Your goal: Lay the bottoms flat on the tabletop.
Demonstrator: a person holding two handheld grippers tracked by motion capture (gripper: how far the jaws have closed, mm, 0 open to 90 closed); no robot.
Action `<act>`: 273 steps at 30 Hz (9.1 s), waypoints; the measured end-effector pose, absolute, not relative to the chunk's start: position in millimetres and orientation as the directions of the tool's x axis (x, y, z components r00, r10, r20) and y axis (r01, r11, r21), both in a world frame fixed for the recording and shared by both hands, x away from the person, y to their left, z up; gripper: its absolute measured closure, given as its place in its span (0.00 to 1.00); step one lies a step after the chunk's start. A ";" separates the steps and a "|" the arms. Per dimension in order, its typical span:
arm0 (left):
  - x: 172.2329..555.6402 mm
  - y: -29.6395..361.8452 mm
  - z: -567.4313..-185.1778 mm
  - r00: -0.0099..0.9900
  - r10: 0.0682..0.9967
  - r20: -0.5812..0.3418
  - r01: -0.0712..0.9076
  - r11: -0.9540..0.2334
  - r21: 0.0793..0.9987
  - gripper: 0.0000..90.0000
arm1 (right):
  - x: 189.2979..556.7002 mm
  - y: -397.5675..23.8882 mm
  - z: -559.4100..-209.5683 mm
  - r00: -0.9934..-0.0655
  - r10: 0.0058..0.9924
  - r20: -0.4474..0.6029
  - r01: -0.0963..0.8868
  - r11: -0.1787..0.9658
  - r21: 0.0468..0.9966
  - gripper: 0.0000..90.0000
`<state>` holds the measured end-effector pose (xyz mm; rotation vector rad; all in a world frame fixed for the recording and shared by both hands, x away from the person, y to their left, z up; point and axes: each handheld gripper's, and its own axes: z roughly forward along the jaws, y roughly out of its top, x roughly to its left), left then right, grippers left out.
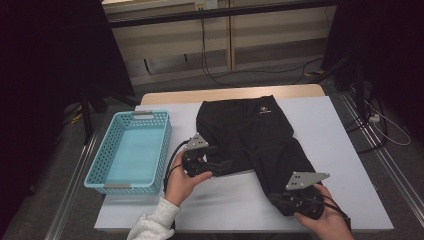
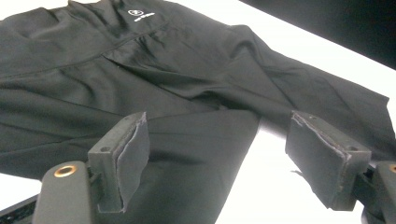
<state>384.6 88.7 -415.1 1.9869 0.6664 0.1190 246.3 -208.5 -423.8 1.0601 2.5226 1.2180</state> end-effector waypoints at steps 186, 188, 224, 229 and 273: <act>378.4 103.2 -410.4 0.815 0.540 -0.212 0.492 -0.450 0.745 0.98 | 280.1 -193.2 -438.6 -0.664 0.742 0.093 0.510 0.358 0.782 0.39; 377.6 112.3 -406.9 0.805 0.549 -0.224 0.503 -0.431 0.749 0.98 | 282.7 -190.1 -438.4 -0.669 0.738 0.090 0.503 0.360 0.785 0.39; 361.7 111.4 -426.8 0.803 0.530 -0.271 0.533 -0.437 0.724 0.96 | 313.2 -138.1 -440.9 -0.759 0.641 0.114 0.475 0.426 0.770 0.39; 362.7 111.5 -425.0 0.800 0.535 -0.272 0.529 -0.415 0.740 0.96 | 316.9 -119.7 -444.6 -0.775 0.625 0.095 0.463 0.459 0.758 0.39; 375.3 129.3 -431.2 0.742 0.641 -0.198 0.528 -0.376 0.762 0.50 | 300.0 -129.7 -435.6 -0.819 0.546 0.177 0.498 0.522 0.692 1.00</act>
